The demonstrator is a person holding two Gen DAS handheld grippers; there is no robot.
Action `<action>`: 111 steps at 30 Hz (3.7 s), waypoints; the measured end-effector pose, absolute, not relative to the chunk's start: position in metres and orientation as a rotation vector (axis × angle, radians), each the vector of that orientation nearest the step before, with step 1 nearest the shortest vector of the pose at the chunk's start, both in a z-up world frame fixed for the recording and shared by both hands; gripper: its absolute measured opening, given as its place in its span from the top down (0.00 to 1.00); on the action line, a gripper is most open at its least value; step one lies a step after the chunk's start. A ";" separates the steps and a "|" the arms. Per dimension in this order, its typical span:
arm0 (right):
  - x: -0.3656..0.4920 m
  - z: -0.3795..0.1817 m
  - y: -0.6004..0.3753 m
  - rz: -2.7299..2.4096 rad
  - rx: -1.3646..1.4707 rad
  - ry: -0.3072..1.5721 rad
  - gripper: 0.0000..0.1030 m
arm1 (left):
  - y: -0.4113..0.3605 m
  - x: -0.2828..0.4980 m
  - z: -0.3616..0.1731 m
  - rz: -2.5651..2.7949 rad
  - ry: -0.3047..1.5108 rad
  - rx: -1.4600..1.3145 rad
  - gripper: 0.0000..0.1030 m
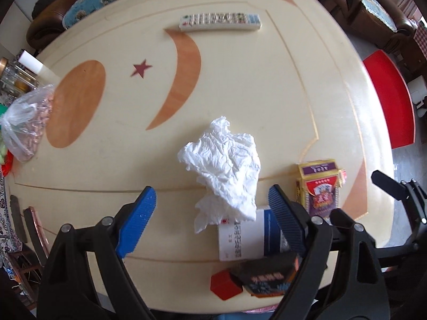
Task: Collect trash
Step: 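Move both tools back toward the table items, then grasp the white tissue with left tool while right tool grasps the card box, then carry the tissue and card box with both tools over the pink bin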
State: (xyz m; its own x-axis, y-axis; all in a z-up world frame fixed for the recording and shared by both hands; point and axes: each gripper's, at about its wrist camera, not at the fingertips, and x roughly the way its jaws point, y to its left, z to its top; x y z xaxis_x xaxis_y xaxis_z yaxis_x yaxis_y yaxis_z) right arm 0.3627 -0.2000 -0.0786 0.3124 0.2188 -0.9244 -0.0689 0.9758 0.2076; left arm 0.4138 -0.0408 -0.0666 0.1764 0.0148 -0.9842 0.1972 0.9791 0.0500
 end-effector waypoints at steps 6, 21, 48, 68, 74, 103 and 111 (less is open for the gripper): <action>0.377 -0.107 -0.189 0.200 0.155 1.302 0.14 | -0.038 0.426 -0.087 -0.136 1.432 0.164 0.18; 0.390 -0.127 -0.174 0.151 0.106 1.314 0.14 | -0.040 0.443 -0.118 -0.162 1.499 0.123 0.18; 0.396 -0.124 -0.181 0.084 0.110 1.277 0.43 | -0.016 0.455 -0.126 -0.179 1.548 0.046 0.57; 0.383 -0.072 -0.203 0.082 0.124 1.152 0.43 | 0.002 0.421 -0.072 -0.123 1.361 0.044 0.74; 0.366 -0.037 -0.207 0.075 0.107 1.090 0.43 | -0.001 0.401 -0.029 -0.114 1.278 0.049 0.74; 0.161 0.112 -0.188 0.192 0.011 0.807 0.43 | 0.002 0.183 0.087 -0.269 0.964 0.096 0.74; 0.114 0.107 -0.183 0.210 -0.011 0.789 0.43 | -0.006 0.145 0.076 -0.324 0.948 0.132 0.74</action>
